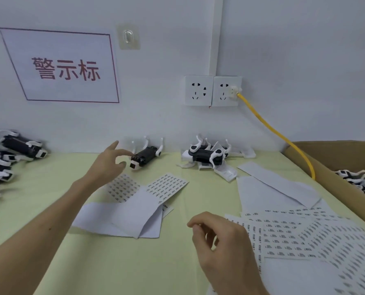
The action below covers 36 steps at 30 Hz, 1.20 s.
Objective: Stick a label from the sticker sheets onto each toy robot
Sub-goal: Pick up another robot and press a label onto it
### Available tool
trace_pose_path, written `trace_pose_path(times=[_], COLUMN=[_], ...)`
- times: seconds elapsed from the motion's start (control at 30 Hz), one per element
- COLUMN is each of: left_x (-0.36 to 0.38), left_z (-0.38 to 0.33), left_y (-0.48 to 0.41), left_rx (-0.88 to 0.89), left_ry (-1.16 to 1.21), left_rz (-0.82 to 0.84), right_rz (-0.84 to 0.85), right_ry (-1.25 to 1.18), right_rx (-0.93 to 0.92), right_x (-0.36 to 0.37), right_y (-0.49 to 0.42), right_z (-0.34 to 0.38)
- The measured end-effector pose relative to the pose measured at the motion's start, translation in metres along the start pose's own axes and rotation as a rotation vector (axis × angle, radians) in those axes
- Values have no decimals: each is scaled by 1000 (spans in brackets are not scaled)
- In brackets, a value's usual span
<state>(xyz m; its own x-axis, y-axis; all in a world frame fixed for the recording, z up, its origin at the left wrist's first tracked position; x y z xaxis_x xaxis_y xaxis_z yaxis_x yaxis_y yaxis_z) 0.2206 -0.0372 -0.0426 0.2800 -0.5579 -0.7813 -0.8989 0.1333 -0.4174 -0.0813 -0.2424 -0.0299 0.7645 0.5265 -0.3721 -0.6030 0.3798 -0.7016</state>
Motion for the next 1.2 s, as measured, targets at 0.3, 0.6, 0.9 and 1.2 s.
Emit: trace_pose_path(times=[0.3, 0.6, 0.9, 1.2], left_x=[-163, -298, -276, -159], left_z=[176, 129, 268, 181], left_y=[39, 89, 211, 154], left_rx=[-421, -134, -631, -485], left_ry=[-714, -478, -284, 181], left_rz=[-114, -466, -264, -489], right_rz=[-47, 36, 82, 119], right_ry=[33, -30, -132, -41], right_rx=[6, 173, 337, 338], right_x=[-3, 7, 23, 27], right_y=[1, 6, 10, 12], right_z=[-8, -21, -30, -43])
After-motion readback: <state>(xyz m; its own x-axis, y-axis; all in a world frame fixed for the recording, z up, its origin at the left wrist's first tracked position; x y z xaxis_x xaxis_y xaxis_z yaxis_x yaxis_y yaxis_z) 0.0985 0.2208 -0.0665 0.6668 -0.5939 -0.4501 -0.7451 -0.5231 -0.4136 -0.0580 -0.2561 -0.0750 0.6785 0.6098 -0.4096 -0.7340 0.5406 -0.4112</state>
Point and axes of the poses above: each hand's wrist, its own y-axis away from the middle knuckle, its own x-axis out of the palm, z = x × y, the point moved 9 cm from there along -y, towards the middle knuckle, and after that the axes turned 15 degrees about -z, right-handed, at the moved point
